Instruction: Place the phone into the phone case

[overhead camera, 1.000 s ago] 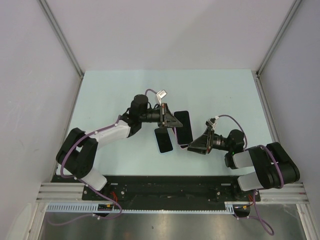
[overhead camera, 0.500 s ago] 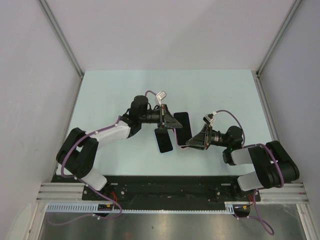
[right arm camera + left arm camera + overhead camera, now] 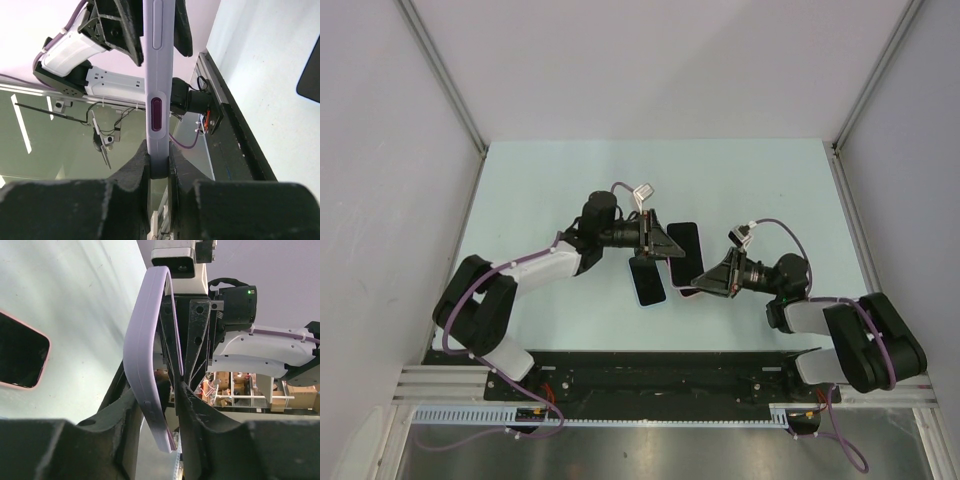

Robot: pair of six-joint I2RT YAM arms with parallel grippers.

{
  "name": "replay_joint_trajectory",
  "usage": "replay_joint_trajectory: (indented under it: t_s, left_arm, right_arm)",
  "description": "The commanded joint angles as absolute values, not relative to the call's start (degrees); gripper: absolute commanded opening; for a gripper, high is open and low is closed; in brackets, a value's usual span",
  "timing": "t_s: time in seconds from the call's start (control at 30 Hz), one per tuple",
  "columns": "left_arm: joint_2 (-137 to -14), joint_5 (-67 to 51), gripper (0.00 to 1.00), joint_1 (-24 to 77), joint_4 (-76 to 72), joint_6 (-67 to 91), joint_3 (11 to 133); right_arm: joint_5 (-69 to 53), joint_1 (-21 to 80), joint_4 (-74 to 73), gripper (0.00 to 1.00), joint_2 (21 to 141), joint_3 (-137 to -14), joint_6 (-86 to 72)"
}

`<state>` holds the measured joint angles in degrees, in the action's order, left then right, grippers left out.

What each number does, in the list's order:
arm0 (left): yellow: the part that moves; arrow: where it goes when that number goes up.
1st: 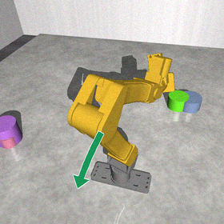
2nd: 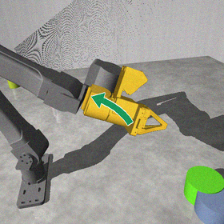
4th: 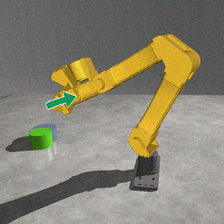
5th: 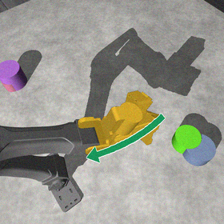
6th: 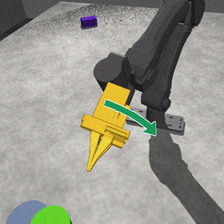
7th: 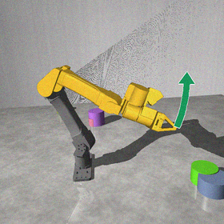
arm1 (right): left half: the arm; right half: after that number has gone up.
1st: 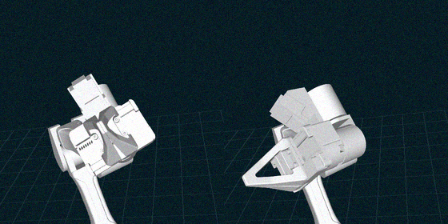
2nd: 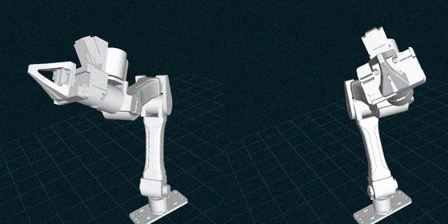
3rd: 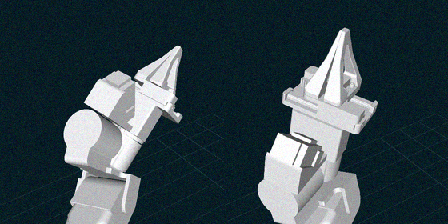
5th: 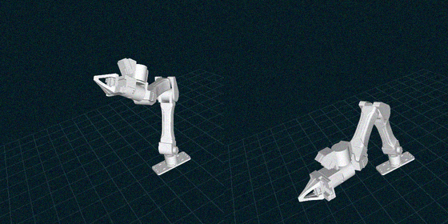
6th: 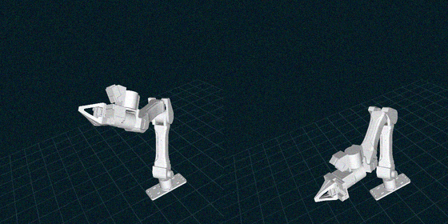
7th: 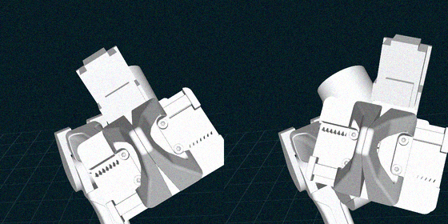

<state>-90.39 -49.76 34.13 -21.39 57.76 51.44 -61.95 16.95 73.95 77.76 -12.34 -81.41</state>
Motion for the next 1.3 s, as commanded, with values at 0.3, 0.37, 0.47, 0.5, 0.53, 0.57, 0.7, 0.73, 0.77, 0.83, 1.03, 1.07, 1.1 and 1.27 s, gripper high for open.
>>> replay_joint_trajectory:
  t_s: [0.3, 0.37, 0.47, 0.5, 0.53, 0.57, 0.7, 0.73, 0.77, 0.83, 1.03, 1.07, 1.1, 1.27]
  left_arm:
    - [-87.37, -56.33, 0.00, 34.98, -26.81, 56.34, 50.63]
    - [-87.28, -57.30, 0.00, 35.42, -26.72, 55.90, 50.28]
    - [-87.71, -58.27, 0.00, 36.56, -26.19, 55.20, 49.92]
    - [-88.06, -58.53, 0.00, 37.00, -26.28, 55.02, 49.92]
    - [-88.24, -58.71, 0.00, 37.35, -26.19, 54.76, 49.92]
    - [-88.68, -59.41, 0.00, 38.05, -26.19, 54.67, 50.10]
    - [-87.98, -59.50, 0.00, 38.50, -26.19, 54.58, 49.57]
    - [-87.72, -59.59, 0.01, 38.41, -25.67, 54.06, 49.31]
    - [-87.45, -59.24, 0.06, 38.41, -24.97, 53.53, 49.31]
    - [-86.75, -58.71, 0.17, 38.50, -22.43, 51.60, 48.96]
    - [-84.20, -56.60, 0.40, 38.41, -21.71, 49.84, 45.44]
    - [-83.94, -56.51, 0.40, 38.50, -21.71, 49.92, 44.57]
    - [-83.94, -56.34, 0.40, 38.41, -21.80, 49.83, 44.30]
    - [-83.76, -56.16, 0.35, 38.58, -22.94, 50.27, 43.42]
  right_arm:
    - [-59.68, 14.86, 90.70, 0.54, 75.50, -13.80, -83.41]
    - [-59.42, 13.89, 90.70, 0.54, 75.93, -14.24, -83.41]
    - [-58.62, 13.36, 90.18, 0.54, 76.90, -15.55, -82.62]
    - [-58.54, 13.19, 89.83, 0.54, 77.25, -15.90, -82.44]
    - [-58.45, 13.18, 89.82, 0.54, 77.95, -16.60, -82.44]
    - [-58.36, 13.01, 89.82, 0.52, 78.92, -16.87, -82.53]
    - [-57.40, 11.87, 89.82, 0.38, 80.41, -17.05, -83.14]
    - [-56.87, 11.60, 89.74, 0.31, 80.68, -16.96, -83.32]
    - [-56.60, 11.17, 89.65, 0.17, 81.12, -16.79, -83.67]
    - [-55.29, 9.50, 90.00, 0.05, 82.61, -16.35, -84.46]
    - [-54.05, 7.82, 91.05, 0.00, 82.18, -15.82, -86.31]
    - [-54.14, 7.39, 91.14, 0.00, 82.09, -15.82, -86.66]
    - [-54.14, 7.12, 91.06, 0.00, 82.00, -15.82, -87.01]
    - [-54.32, 6.86, 91.05, 0.00, 81.56, -15.82, -87.27]
